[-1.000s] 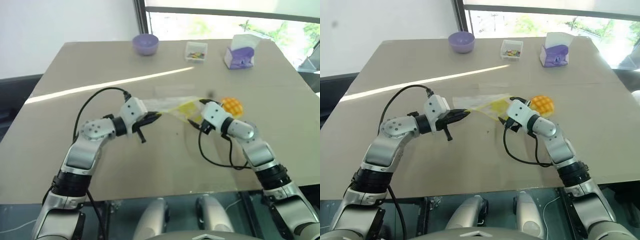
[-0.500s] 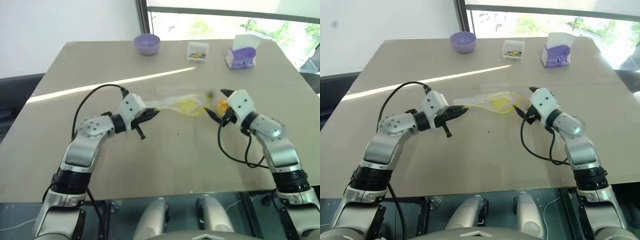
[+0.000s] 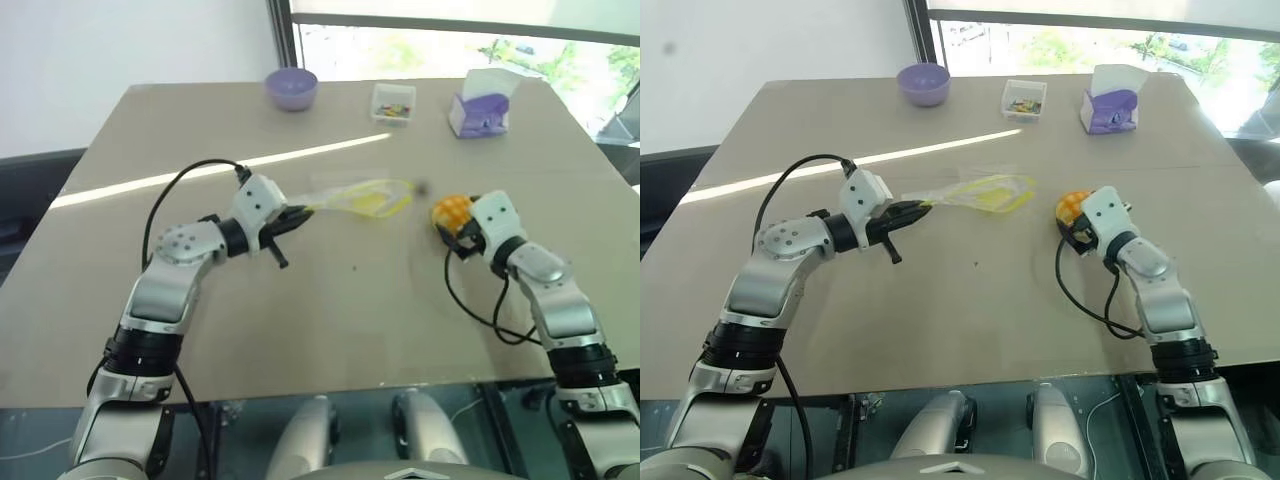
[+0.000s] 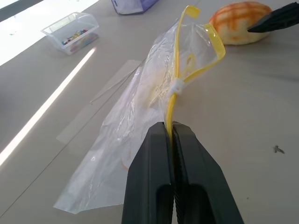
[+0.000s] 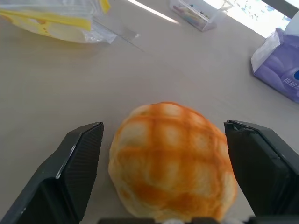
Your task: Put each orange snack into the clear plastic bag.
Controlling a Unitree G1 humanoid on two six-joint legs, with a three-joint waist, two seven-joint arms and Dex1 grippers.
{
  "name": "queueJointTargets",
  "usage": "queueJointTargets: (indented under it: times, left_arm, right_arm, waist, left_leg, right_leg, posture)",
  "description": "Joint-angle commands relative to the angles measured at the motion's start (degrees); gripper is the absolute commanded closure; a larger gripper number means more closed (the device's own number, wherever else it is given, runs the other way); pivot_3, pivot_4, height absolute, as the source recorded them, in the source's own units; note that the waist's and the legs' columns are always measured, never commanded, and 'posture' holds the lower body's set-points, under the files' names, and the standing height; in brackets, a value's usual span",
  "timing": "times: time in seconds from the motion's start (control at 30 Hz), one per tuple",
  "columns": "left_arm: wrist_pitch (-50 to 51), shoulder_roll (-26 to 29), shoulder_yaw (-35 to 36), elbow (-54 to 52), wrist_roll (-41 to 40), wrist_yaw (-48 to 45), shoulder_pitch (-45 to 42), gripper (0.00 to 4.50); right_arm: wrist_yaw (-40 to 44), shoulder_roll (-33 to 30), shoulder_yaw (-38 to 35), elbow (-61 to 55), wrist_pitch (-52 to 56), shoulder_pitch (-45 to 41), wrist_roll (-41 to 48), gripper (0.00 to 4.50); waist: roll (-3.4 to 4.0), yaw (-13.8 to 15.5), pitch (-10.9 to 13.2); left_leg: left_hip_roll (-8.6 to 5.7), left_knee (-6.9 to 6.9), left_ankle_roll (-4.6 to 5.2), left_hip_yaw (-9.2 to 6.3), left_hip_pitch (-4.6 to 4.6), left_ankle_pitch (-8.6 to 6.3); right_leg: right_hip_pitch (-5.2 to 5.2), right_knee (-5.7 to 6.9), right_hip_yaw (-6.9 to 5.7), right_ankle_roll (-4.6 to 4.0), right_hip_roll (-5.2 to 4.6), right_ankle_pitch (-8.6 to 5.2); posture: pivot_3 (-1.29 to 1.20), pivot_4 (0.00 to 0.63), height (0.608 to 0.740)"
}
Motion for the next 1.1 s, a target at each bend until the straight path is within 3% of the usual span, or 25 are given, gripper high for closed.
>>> queueJointTargets:
  times: [0.03,0.33,0.5,0.67,0.77,0.93,1.1]
  left_arm:
    - [-0.28,0.78,2.00,-1.31,-0.37,0.47,-0.29,4.50]
    - [-0.27,0.96,2.23,-1.14,-0.32,0.80,-1.17,4.50]
    - [-0.35,0.72,2.20,-1.22,-0.35,1.00,-1.28,4.50]
    - [-0.09,0.47,2.53,-1.24,-0.69,1.16,-1.17,4.50]
    - [-0.11,0.12,2.24,-1.11,-0.57,1.23,-1.35,4.50]
    - [-0.85,-0.34,1.20,-0.25,-0.04,0.75,-2.38,4.50]
    - [-2.64,-0.24,0.19,0.37,1.05,0.15,-3.08,4.50]
  right_arm:
    - [-2.91,1.05,-1.88,-0.33,1.97,-0.34,0.39,0.04]
    - [-6.96,3.25,-2.07,8.42,4.62,-2.59,0.40,0.04]
    - [-6.69,3.74,-2.52,9.87,3.18,-3.94,1.25,2.43]
    - [-4.22,1.63,-0.96,5.31,-3.91,-3.45,0.12,4.39]
    - [-1.10,0.39,-0.30,0.61,-7.02,-2.65,0.99,4.39]
    - [5.88,-1.41,0.52,-10.60,-4.50,-1.07,5.40,4.39]
    - [8.81,-1.76,2.52,-14.64,-1.24,-1.34,6.85,4.39]
  waist:
    - [0.00,0.02,0.00]
    - [-0.02,-0.02,-0.02]
    - [-0.03,-0.02,-0.03]
    - [-0.02,-0.20,-0.02]
    - [0.01,-0.36,-0.01]
    - [0.03,-0.19,0.00]
    - [0.02,-0.10,0.00]
  left_leg:
    - [0.00,0.00,0.00,0.00,0.00,0.00]
    - [-0.01,0.00,-0.11,0.00,0.01,0.07]
    - [-0.01,0.02,-0.10,-0.01,0.01,0.06]
    - [-0.01,0.01,-0.10,0.00,0.01,0.06]
    - [-0.01,0.00,-0.09,0.01,0.01,0.05]
    - [0.00,0.01,0.04,-0.01,-0.01,-0.02]
    - [0.00,0.02,0.05,-0.02,-0.01,-0.03]
  right_leg:
    - [0.00,0.00,0.00,0.00,0.00,0.00]
    - [0.01,0.00,0.00,0.00,0.00,0.00]
    - [0.02,0.01,-0.01,0.00,0.00,0.00]
    - [0.01,0.02,0.00,0.00,0.00,0.00]
    - [0.00,0.02,0.01,0.00,0.00,0.00]
    - [0.00,0.01,-0.01,0.01,0.01,0.00]
    - [0.01,0.00,-0.03,0.01,0.00,0.00]
  posture:
    - [0.00,0.150,0.740]
    - [0.00,0.150,0.740]
    - [0.00,0.150,0.740]
    - [0.00,0.150,0.740]
    - [0.00,0.150,0.740]
    - [0.00,0.150,0.740]
    - [0.00,0.150,0.740]
